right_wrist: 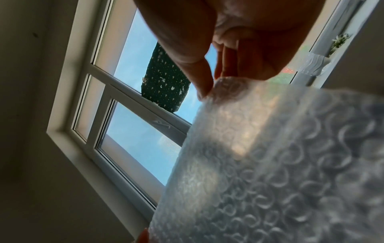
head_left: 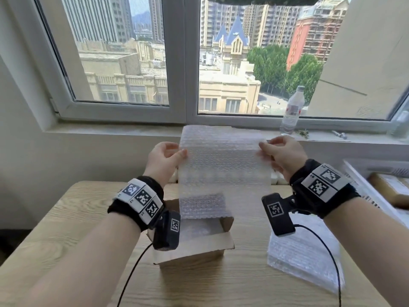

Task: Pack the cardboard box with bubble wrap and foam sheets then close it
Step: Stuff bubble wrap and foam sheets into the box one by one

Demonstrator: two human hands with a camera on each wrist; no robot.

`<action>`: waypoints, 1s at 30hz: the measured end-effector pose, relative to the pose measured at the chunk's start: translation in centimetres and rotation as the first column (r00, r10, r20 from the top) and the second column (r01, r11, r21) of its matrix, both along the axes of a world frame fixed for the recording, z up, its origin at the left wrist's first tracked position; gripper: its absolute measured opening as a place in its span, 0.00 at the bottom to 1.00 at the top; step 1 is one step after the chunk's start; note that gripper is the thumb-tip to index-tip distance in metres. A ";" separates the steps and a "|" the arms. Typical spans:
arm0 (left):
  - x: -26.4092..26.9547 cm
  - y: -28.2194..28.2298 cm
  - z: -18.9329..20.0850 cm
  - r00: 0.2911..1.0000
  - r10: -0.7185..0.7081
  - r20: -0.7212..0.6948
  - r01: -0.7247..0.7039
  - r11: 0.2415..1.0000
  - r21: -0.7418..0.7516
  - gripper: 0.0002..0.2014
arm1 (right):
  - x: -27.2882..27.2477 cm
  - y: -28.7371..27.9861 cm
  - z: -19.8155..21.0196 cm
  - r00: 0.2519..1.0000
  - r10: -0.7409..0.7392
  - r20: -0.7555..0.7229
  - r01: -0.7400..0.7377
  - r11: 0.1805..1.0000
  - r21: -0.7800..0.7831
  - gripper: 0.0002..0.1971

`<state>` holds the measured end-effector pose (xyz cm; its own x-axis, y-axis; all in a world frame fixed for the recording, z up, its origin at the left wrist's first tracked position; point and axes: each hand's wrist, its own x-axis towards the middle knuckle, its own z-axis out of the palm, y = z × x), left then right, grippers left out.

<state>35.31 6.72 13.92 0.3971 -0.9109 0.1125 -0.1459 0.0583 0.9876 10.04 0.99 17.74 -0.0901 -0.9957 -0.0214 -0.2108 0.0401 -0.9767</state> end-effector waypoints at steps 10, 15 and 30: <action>0.0 0.2 0.1 0.949 0.011 0.316 0.006 0.999 -0.052 0.11 | 0.1 1.1 0.0 0.920 0.207 -0.334 -0.269 0.951 -0.153 0.13; -0.1 0.2 0.7 0.944 0.007 0.329 -0.013 1.000 0.015 0.09 | 0.4 1.0 0.0 0.938 0.207 -0.280 -0.257 0.954 -0.157 0.08; -0.8 1.1 -0.6 0.873 -0.157 -0.461 0.241 0.962 0.130 0.09 | 0.1 1.6 -1.0 0.922 0.296 0.249 -0.341 0.926 0.162 0.07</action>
